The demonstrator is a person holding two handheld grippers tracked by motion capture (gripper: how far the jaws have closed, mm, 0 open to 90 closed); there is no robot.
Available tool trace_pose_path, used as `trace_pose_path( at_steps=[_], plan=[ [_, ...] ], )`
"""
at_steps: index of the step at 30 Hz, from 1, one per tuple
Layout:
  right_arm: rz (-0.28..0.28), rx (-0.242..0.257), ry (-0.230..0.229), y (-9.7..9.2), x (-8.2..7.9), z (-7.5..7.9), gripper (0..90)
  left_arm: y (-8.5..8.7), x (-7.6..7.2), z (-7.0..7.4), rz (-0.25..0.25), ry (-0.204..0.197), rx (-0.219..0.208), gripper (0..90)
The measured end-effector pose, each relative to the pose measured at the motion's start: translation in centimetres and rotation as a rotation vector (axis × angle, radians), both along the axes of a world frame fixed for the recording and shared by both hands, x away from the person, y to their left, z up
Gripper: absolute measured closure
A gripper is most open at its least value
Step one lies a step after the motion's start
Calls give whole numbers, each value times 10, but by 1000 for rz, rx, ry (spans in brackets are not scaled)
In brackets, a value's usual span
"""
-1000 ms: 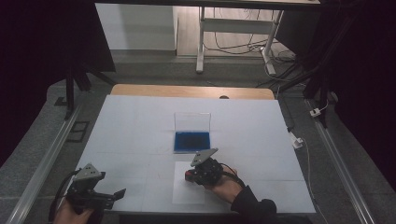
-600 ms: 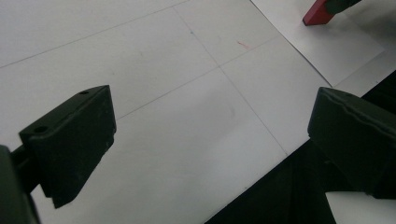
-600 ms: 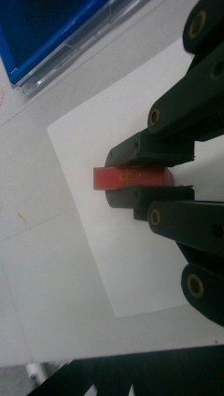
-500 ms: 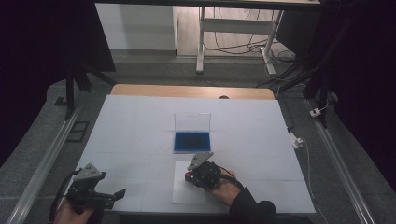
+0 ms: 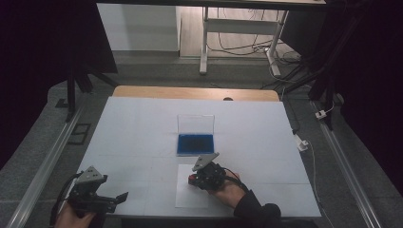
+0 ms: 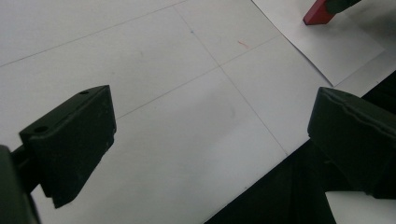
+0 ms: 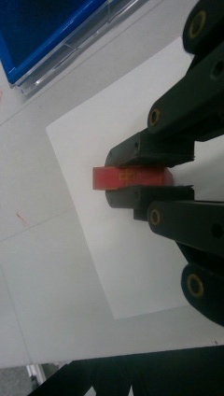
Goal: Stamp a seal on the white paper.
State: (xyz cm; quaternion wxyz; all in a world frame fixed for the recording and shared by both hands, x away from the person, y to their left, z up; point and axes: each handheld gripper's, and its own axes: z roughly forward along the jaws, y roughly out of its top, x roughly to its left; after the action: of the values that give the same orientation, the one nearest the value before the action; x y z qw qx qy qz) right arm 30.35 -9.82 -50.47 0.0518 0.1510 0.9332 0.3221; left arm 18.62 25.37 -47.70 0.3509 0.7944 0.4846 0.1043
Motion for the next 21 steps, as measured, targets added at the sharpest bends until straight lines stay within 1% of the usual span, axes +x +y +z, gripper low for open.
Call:
trace_pose_path(
  at_steps=[2,3,4,6,7,8,9,10,11,12,14,16,17,21],
  plan=[
    [-4,6,8,-1,1,0,806,0,0,0,1,0,-1,15],
    [-1,-5,5,-1,1,0,806,0,0,0,1,0,-1,15],
    [3,0,-1,0,0,0,806,0,0,0,1,0,-1,15],
    [11,-15,-24,2,-2,1,806,0,0,0,1,1,0,15],
    [6,-22,-30,3,-4,1,807,0,0,0,0,1,1,15],
    [11,-36,-44,3,-5,1,806,0,0,0,0,1,2,15],
    [11,-34,-52,4,-6,1,806,0,0,0,-1,1,3,15],
    [12,-52,-66,5,-7,2,806,0,0,0,-1,1,4,15],
    [18,-47,-71,5,-8,1,806,0,0,0,-1,1,4,15],
    [18,-60,-84,6,-9,2,806,0,0,0,-1,1,4,16],
    [22,-57,-89,7,-10,2,806,0,0,0,-1,1,4,16],
    [14,-65,-86,6,-10,2,806,0,0,0,0,1,4,16],
    [13,-49,-75,6,-9,1,805,0,0,0,0,1,5,16],
    [13,-32,-46,4,-5,1,804,0,0,0,1,2,2,16]
  ],
)
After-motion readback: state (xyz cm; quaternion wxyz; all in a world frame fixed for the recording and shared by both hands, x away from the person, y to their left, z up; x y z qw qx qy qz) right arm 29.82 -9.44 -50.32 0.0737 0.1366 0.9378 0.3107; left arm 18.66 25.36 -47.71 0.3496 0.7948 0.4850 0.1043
